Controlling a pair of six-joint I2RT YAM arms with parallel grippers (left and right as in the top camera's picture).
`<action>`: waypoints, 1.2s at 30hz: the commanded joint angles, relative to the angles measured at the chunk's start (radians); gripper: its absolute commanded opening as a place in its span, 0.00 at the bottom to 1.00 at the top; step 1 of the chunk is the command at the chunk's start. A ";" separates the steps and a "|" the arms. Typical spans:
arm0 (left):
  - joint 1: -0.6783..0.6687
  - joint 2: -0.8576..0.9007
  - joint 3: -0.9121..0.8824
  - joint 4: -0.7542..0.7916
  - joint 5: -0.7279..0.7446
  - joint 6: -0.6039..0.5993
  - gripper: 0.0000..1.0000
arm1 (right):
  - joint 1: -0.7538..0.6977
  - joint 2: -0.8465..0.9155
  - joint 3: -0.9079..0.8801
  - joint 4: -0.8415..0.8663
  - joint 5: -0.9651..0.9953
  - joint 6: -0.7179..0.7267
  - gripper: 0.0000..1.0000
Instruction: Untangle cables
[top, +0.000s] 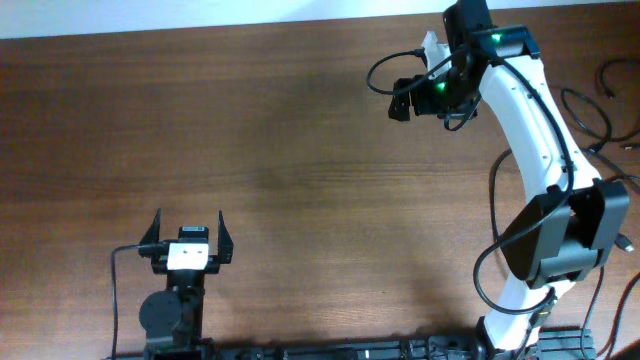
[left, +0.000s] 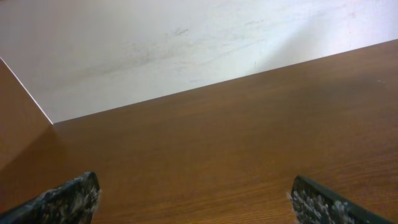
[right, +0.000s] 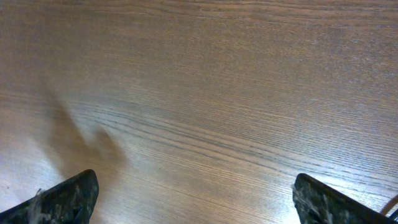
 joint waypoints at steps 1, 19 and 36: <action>0.004 -0.006 -0.003 -0.008 -0.018 -0.013 0.99 | 0.002 -0.003 0.016 -0.001 0.009 -0.008 0.99; 0.004 -0.006 -0.002 -0.008 -0.017 -0.013 0.99 | 0.002 -0.003 0.016 -0.002 0.012 -0.008 0.99; 0.004 -0.006 -0.003 -0.008 -0.017 -0.013 0.99 | 0.061 -0.003 0.005 0.038 0.127 -0.008 0.99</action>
